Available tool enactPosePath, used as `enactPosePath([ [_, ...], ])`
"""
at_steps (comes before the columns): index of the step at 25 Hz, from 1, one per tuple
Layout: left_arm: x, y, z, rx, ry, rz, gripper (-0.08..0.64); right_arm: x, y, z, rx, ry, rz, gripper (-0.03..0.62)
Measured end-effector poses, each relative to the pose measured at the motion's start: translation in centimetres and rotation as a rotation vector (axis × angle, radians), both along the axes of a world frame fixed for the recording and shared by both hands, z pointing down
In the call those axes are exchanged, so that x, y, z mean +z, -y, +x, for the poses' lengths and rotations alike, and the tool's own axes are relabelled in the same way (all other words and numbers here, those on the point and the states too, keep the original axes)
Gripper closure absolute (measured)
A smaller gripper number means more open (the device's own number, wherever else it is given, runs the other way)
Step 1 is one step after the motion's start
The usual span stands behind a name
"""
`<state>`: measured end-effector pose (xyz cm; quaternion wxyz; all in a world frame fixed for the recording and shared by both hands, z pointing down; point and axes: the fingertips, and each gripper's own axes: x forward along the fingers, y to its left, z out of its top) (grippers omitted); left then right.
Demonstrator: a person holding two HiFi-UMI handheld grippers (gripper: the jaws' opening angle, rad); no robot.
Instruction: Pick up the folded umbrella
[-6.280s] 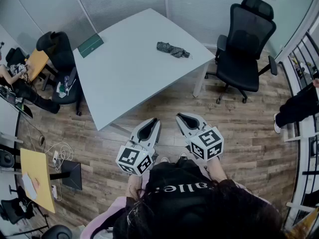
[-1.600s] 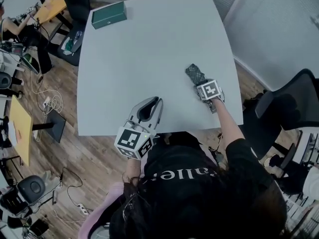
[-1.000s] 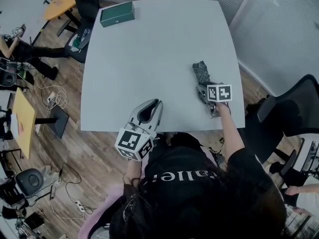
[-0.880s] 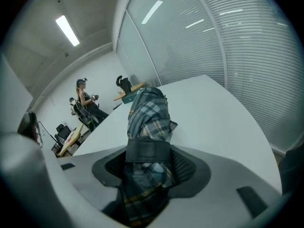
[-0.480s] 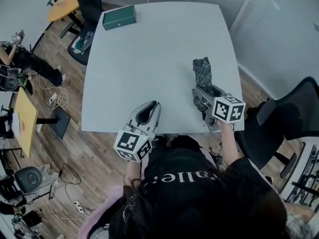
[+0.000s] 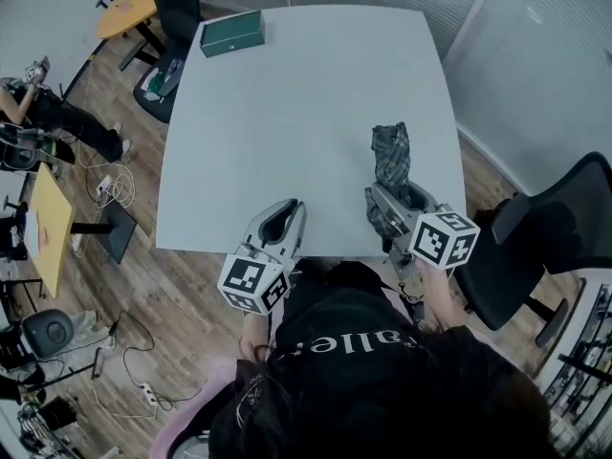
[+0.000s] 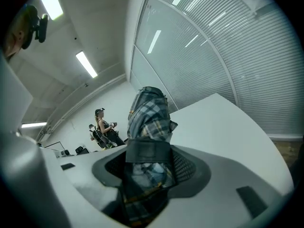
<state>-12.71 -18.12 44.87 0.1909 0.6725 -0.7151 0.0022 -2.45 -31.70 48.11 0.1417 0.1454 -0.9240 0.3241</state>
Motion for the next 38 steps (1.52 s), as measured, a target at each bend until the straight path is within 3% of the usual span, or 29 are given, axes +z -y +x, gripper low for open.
enactPosePath([
  [6,0.2,1.8,-1.6,-0.018,0.004,-0.010,0.503,0.0,0.4,-0.6,-0.027,0.005,-0.024,0.357],
  [13,-0.2,-1.3,-3.3,-0.020,0.004,-0.009,0.503,0.2,-3.9,-0.8,-0.026,-0.020,-0.027,0.357],
  [38,-0.3,-2.0,-6.3,-0.053,-0.004,0.005,0.503,0.7,-4.4,-4.1,-0.078,-0.069,-0.002,0.357],
])
